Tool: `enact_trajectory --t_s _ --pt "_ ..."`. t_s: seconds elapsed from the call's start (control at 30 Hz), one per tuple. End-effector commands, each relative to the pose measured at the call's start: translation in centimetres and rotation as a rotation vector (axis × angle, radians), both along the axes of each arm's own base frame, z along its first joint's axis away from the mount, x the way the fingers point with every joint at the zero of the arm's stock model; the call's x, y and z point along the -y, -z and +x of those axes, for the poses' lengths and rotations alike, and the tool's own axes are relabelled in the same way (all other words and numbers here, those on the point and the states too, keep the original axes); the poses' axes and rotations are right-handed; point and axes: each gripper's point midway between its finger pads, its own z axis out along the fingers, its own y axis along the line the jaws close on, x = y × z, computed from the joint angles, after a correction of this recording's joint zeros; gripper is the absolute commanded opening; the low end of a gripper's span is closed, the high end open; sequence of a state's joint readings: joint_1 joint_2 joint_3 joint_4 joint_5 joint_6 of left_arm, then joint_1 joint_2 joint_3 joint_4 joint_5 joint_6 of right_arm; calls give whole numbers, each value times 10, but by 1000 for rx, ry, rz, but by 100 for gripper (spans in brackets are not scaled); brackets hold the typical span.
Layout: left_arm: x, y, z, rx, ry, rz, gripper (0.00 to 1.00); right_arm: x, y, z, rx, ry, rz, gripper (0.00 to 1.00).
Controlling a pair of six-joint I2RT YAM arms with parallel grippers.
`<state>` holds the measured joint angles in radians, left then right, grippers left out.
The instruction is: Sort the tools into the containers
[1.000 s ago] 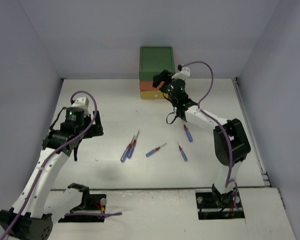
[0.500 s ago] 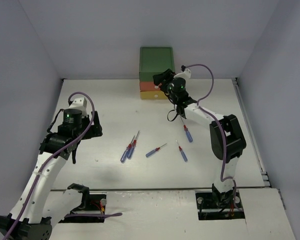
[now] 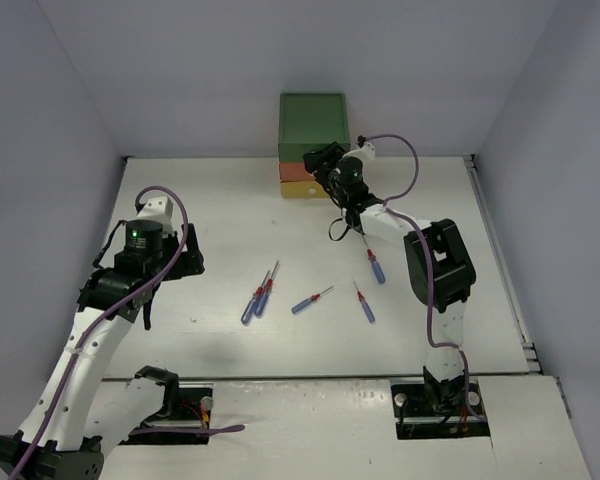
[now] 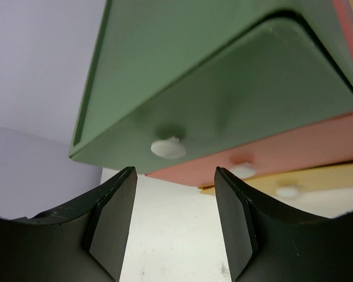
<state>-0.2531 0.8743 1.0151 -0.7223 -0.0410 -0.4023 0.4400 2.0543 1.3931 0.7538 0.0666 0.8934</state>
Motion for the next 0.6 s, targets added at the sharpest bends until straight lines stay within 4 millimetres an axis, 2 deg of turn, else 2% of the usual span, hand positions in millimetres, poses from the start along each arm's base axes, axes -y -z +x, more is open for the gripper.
enact_trajectory --t_s 0.0,0.23,0.43,0.57 --pt "0 -9 3 39 -4 -9 75 5 -82 18 200 31 104 52" --pt "-1 -4 4 25 -9 1 75 4 -85 26 214 21 110 48" --pt "-2 -3 5 20 -12 9 75 2 -81 30 206 16 120 38" --pt "-3 -5 6 25 -15 16 75 2 -75 32 196 15 125 28"
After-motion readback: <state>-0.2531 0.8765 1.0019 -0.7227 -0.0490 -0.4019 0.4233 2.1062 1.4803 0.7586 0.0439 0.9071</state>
